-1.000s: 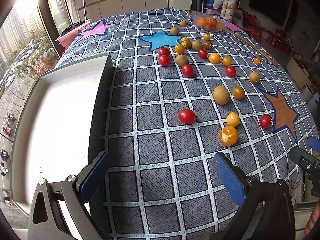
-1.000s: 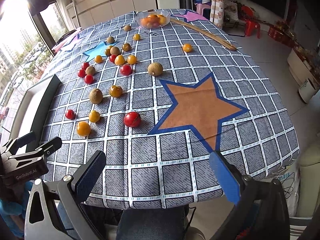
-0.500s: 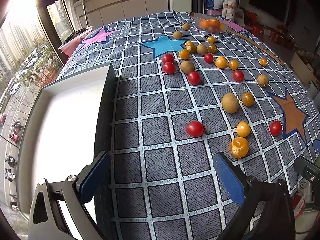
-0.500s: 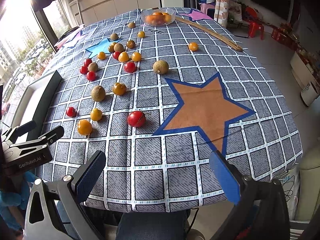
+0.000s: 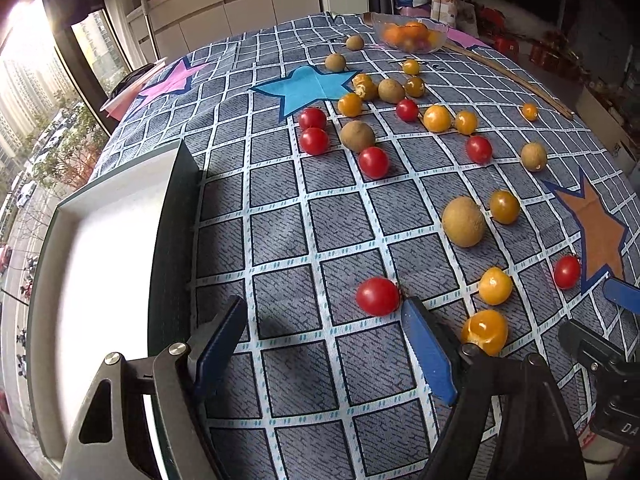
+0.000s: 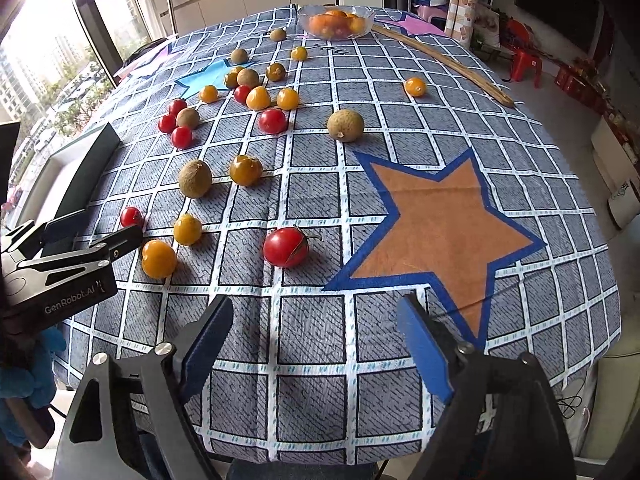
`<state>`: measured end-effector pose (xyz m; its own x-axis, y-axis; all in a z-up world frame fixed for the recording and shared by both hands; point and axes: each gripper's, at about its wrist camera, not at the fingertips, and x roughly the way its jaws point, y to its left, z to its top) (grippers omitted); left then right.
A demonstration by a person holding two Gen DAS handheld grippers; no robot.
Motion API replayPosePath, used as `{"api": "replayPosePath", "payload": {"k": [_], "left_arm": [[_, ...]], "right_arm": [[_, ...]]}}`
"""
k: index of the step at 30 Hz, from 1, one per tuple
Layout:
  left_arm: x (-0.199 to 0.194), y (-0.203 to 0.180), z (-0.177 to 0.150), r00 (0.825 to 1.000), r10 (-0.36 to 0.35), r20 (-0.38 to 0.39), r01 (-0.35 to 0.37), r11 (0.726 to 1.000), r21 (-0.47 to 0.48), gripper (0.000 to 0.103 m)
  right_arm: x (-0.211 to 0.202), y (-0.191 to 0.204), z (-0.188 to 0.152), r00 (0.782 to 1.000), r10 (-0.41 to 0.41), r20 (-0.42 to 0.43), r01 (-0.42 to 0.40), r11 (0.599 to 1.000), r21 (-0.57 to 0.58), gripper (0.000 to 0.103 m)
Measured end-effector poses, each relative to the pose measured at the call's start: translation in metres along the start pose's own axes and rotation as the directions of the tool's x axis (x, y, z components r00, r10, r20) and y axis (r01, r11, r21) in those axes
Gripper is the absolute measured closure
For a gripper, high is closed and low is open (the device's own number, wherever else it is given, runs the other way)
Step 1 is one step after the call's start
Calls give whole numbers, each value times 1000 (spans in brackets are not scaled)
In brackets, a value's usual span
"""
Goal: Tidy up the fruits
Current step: 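Close the left gripper on the red cherry tomato and lift it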
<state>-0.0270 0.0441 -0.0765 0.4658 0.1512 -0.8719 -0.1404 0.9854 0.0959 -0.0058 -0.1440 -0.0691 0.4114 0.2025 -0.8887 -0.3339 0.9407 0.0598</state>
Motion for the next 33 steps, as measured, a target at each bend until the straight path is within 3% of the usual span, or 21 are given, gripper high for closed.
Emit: {"api": "replayPosePath", "payload": {"k": [4,9,11,12,14,15,17,22,33], "left_arm": [[3,-4,5,1000,-24,2,24,1000,-5,21],[4,-3,6,997,-75,-4,75,997,-28,32],[2,-5,5,996,-90,1,90,996,-23,46],[1,-8,5,995,-97,5,97,995,-15,52],[-2,-12,5,993,-115,8,115,993,0,80],[-2,-14,4,993,-114,6,114,993,6,80],[-4,-15,3,992,-125,2,125,992,5,80],[-15,-6,-8,984,-178,-9,177,984,-34,80],[-59,27,-31,982,-178,67,183,980,-83,80]], "right_arm": [[7,5,9,1000,-15,14,15,1000,-22,22],[12,13,16,999,-35,27,36,998,-59,31],[11,17,17,999,-26,34,29,997,-71,38],[10,18,17,999,-19,39,22,997,-77,48],[9,20,17,999,0,43,4,996,-84,68],[9,21,17,999,6,43,-3,997,-83,75],[8,19,16,999,28,40,-25,997,-69,78],[2,6,9,994,106,16,-106,994,-4,78],[-20,13,3,991,131,19,-131,991,-3,78]]}}
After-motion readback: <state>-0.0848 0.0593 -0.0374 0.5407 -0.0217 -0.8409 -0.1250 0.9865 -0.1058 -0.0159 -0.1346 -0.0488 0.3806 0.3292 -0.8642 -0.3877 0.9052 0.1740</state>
